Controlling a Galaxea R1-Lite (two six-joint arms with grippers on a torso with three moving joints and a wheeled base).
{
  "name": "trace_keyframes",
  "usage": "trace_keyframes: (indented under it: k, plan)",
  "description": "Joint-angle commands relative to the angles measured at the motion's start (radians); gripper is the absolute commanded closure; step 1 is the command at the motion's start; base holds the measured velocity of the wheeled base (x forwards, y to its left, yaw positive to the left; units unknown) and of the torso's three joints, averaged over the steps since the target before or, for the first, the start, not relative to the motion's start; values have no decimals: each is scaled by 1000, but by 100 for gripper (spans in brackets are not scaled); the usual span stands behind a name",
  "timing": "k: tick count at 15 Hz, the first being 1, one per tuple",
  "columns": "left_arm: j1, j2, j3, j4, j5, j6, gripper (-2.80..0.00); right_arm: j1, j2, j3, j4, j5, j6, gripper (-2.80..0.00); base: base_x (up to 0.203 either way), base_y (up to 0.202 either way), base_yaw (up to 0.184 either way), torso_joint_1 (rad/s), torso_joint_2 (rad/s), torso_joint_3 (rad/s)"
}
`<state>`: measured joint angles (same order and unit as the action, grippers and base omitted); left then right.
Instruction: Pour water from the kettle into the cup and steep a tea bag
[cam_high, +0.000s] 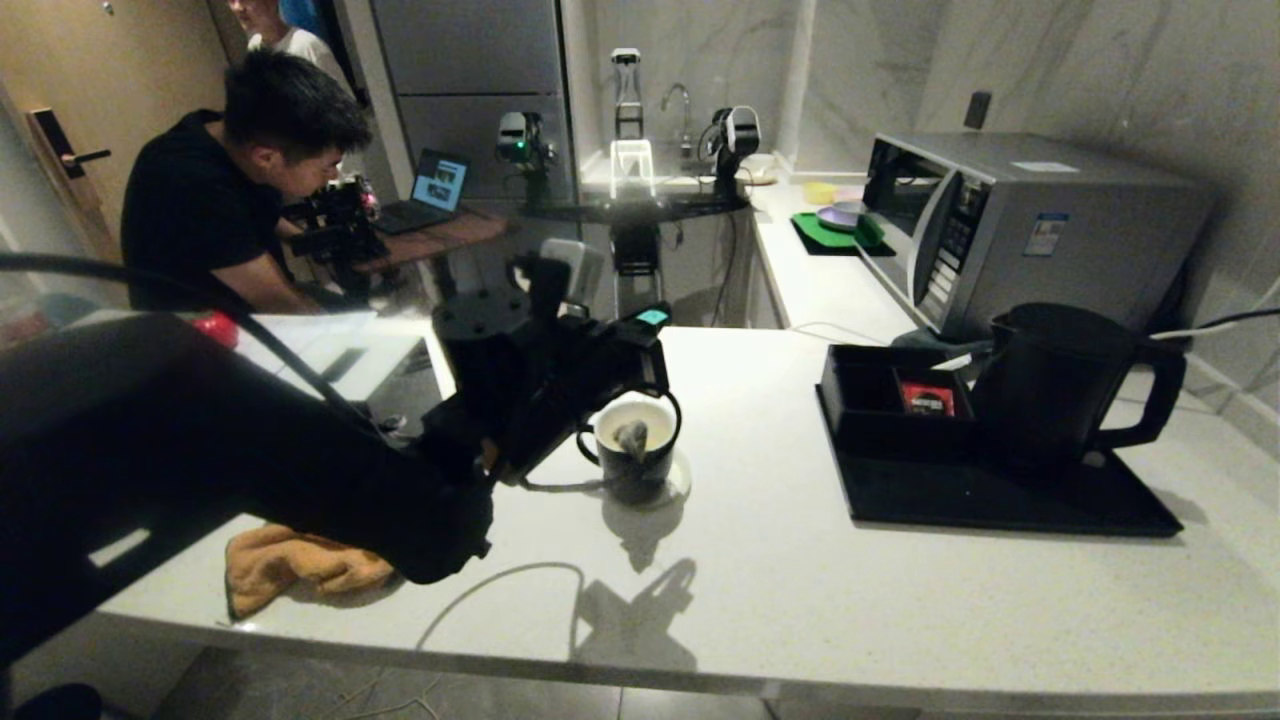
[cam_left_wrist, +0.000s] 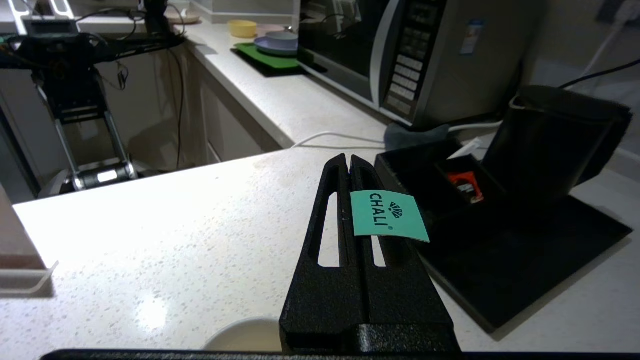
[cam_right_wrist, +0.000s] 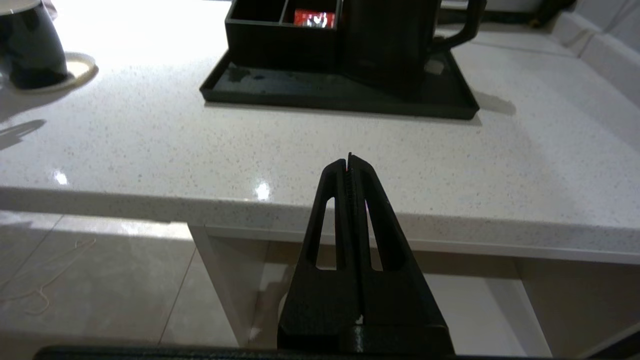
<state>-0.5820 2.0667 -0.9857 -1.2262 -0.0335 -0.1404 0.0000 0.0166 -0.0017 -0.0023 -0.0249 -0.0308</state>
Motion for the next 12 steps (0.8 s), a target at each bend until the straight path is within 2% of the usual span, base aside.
trace_keyframes:
  k: [1, 8, 12]
  plan:
    - [8, 24, -5, -7, -2, -1, 0, 0, -17, 0, -1, 0, -1, 0, 0, 0, 0, 0, 0, 0]
    - [39, 92, -106, -7, 1, -1, 0, 0, -17, 0, -1, 0, -4, 0, 0, 0, 0, 0, 0, 0]
    - [40, 119, -107, -7, 3, 1, 0, 0, -17, 0, -1, 0, -4, 0, 0, 0, 0, 0, 0, 0]
